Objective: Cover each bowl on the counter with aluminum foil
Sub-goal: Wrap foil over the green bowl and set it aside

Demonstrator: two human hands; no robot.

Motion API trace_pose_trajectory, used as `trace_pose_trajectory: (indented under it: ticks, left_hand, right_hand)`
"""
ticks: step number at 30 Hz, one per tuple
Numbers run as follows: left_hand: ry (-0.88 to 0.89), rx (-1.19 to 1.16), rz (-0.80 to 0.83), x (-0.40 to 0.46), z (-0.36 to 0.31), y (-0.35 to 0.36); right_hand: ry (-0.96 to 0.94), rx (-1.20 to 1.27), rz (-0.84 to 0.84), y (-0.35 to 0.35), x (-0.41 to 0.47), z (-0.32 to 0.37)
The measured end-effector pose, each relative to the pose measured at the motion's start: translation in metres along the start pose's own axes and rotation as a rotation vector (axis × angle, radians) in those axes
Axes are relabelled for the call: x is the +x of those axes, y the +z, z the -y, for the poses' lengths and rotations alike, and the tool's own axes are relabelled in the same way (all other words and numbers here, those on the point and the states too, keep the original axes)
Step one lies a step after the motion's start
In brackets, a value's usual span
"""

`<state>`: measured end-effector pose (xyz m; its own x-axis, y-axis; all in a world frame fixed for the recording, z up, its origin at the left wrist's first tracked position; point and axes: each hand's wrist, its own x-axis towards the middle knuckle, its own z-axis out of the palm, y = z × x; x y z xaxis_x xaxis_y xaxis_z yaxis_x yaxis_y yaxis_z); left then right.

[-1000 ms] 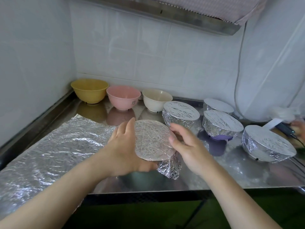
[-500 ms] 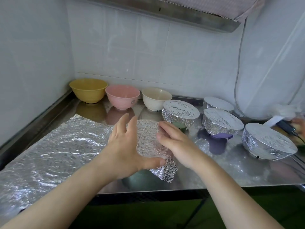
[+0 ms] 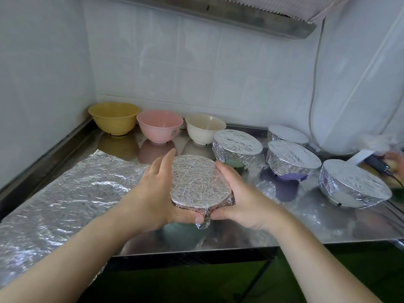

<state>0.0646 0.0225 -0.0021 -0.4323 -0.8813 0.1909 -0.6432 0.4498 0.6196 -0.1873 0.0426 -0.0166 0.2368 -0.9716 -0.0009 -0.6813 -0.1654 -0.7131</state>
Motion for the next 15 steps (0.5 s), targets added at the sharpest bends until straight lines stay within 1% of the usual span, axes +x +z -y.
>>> trace_pose_trajectory:
  ticks: [5,8,11,15]
  left_hand:
    - [0.025,0.018,0.037,0.002,0.005,-0.004]
    - [0.035,0.035,0.021,0.001,0.004,-0.003]
    - [0.038,0.054,-0.001,0.0,0.001,-0.002]
    - [0.053,0.081,-0.047,-0.002,-0.001,0.0]
  right_hand:
    - [0.029,-0.036,-0.006,-0.001,-0.003,-0.001]
    - [0.028,-0.051,-0.032,0.0,-0.004,0.005]
    - [0.039,-0.061,-0.098,0.003,-0.008,0.015]
    - [0.004,-0.104,-0.193,0.012,-0.009,0.018]
